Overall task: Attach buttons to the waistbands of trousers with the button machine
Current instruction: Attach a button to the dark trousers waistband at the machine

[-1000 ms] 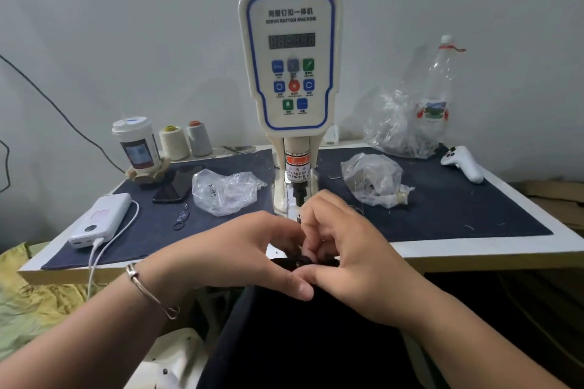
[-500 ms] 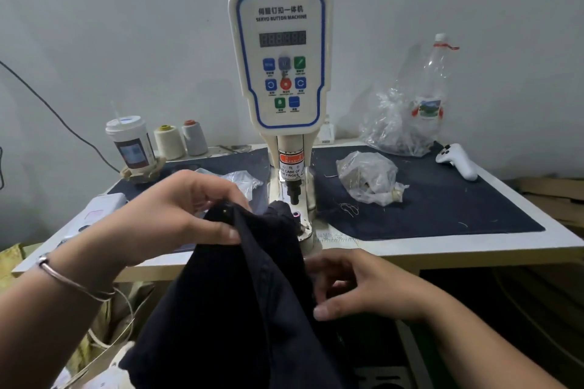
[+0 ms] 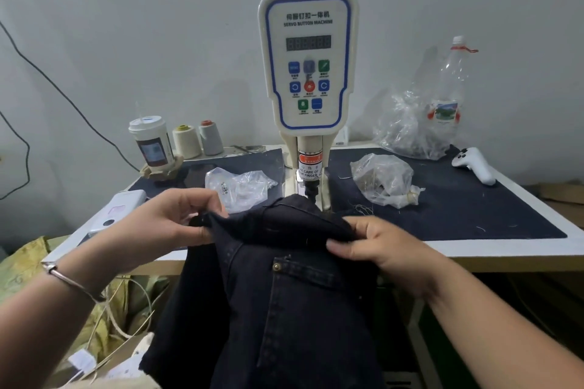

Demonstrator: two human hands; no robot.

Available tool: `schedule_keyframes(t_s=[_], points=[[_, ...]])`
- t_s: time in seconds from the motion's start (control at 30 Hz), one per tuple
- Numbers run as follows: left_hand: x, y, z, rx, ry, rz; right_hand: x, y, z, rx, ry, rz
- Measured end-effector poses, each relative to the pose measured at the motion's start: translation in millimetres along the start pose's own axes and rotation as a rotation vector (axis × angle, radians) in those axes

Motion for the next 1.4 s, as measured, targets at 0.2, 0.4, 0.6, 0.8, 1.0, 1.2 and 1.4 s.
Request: schedule_keyframes(t_s=[0.2,0.4,0.6,0.8,1.0,1.2,1.4], points=[[-27.8,-9.7,12.8,-0.042,0.069,0.088,29.8,21.0,11.5,0.042,0.053,0.019],[-51.4,-3.9,74.2,-0.028,0.209,0.168,38.6,28.5,29.7,0.056,-0.024,0.033],[-43.6,-1.3,92.9,-0.098,0.251,0.187,40.5,22.2,27.8,-0.045,-0.062,0.040],[-40.7,5.8,98.6,0.013,0.077,0.114,38.6,31.5,22.5,-0.121,-0.138,0.032],[-3.9,4.1,42.0,-0.055,-0.247,-0.014,16.0,38.4,-43.4,-0.491,-0.530,0.025],[52.2,18.4,-7.2,-0.409,-0.083,-0.085,-5.4,41.6,-134.7,-0.959,-1.025,0.047],[96.5,69.7,3.7,-0.528,0.301,-0.211,-5.7,83.6,-176.5,-0.877,-1.187,0.171]])
Point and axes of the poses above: each hand's wrist, its own y-axis towards the middle knuckle, its own z-axis out of the palm, x = y × z, the point moved 3 cm from there along y, towards the middle knuckle, and after that the axes turned 5 degrees about y, right-handed, at the moved point
